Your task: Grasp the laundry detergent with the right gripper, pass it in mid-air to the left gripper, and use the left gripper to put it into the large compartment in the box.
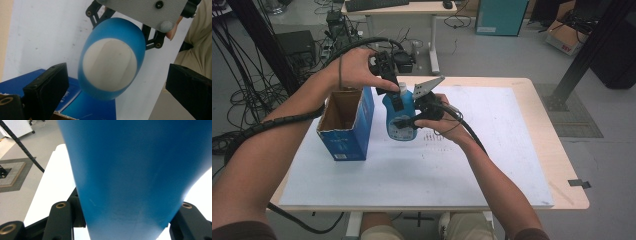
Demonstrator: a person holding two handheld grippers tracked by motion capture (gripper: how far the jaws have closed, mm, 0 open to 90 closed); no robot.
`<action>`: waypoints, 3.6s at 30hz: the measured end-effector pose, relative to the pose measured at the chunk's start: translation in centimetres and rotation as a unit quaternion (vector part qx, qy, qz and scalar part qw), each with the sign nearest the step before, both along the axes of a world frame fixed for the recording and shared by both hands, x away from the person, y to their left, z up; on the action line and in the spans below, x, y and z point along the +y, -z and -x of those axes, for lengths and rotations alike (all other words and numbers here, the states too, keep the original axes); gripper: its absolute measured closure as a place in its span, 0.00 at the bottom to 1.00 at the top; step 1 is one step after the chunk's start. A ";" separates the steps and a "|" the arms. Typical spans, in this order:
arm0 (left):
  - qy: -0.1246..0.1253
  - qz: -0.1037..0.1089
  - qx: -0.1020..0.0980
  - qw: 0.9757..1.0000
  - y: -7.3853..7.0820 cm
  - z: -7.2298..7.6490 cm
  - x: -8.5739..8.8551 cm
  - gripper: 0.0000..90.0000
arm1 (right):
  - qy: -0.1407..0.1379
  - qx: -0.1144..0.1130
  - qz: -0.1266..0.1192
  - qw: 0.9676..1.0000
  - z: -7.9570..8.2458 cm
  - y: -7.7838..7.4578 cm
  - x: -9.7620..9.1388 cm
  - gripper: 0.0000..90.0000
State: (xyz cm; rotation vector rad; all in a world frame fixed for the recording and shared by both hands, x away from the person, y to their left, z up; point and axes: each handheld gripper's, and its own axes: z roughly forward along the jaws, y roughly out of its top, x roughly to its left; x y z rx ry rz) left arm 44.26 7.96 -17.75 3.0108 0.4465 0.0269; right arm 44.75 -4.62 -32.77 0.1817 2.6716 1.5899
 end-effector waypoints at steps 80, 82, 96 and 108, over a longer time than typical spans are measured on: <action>0.009 0.004 0.025 1.000 1.4 1.2 -2.7 0.06 | -0.031 -0.028 -0.002 0.999 1.2 -1.1 -0.9 0.49; 0.008 0.001 0.022 1.000 1.3 1.2 -2.7 0.06 | -0.034 -0.045 -0.008 0.998 1.0 -1.2 -1.0 0.49; 0.009 0.005 0.022 1.000 1.1 1.4 -2.6 0.06 | -0.039 -0.075 -0.015 0.996 0.7 -1.3 -1.0 0.48; 0.012 0.006 0.017 1.000 1.1 1.5 -2.7 0.06 | -0.035 -0.074 -0.017 0.997 0.8 -1.4 -1.1 0.48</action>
